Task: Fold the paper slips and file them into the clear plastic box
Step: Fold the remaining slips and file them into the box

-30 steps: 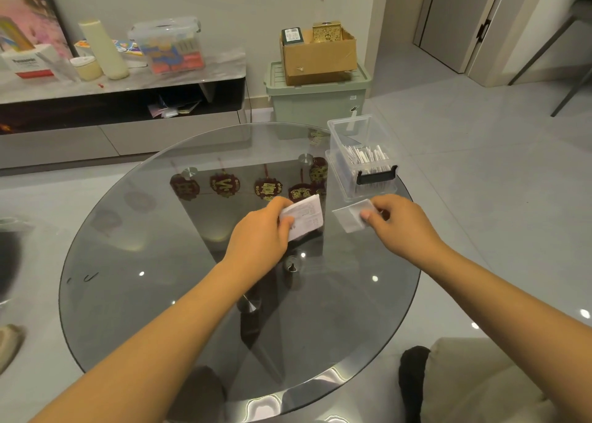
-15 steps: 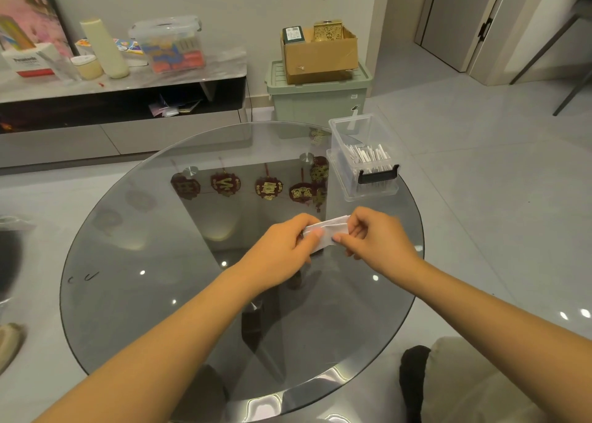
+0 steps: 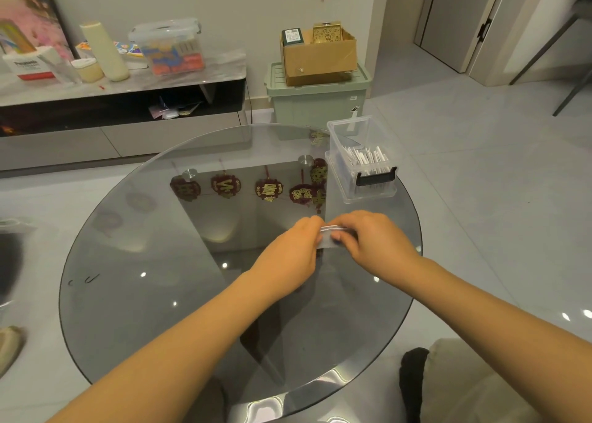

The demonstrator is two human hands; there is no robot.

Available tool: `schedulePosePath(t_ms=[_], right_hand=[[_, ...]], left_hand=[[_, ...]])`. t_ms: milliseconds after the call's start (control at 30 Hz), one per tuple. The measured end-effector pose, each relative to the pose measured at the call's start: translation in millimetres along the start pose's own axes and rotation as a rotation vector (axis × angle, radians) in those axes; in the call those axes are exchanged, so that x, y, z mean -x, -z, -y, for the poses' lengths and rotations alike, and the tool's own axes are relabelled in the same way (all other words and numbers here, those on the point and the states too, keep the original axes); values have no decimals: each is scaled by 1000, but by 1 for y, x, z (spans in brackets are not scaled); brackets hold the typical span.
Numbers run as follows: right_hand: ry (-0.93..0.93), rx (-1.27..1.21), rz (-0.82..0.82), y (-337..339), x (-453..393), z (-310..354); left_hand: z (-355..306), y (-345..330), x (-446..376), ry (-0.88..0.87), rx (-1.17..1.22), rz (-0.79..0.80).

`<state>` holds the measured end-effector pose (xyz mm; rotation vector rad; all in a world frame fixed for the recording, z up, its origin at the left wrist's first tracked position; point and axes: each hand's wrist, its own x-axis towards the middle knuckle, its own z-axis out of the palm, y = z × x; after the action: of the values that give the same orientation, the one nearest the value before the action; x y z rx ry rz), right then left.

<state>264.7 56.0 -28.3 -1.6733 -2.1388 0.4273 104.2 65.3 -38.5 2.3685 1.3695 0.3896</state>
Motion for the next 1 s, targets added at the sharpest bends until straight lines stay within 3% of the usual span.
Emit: schedulePosePath(t_ms=[300,433,500,667,833,1000], right_hand=[[11,-103,-163,57,-17,0],[-88,-140,-352,75,-29,-10],[-162,-151,-426,79,-35,-18],[-297,-152,-485,81,-47,-39],[-279,-151,-501,80,-56,-39],[-257,-171,-467,73,-61,-32]], left_hand=[[-17,43,-41,-101,152,-237],[-27,52,-75,-108,316,-296],[-28,53,-95,-117,340,-251],[-8,41,-135,-250,-317,-5],[-3,44,-141,-304,-469,-97],[-3,54,-118,-346,-607,-25]])
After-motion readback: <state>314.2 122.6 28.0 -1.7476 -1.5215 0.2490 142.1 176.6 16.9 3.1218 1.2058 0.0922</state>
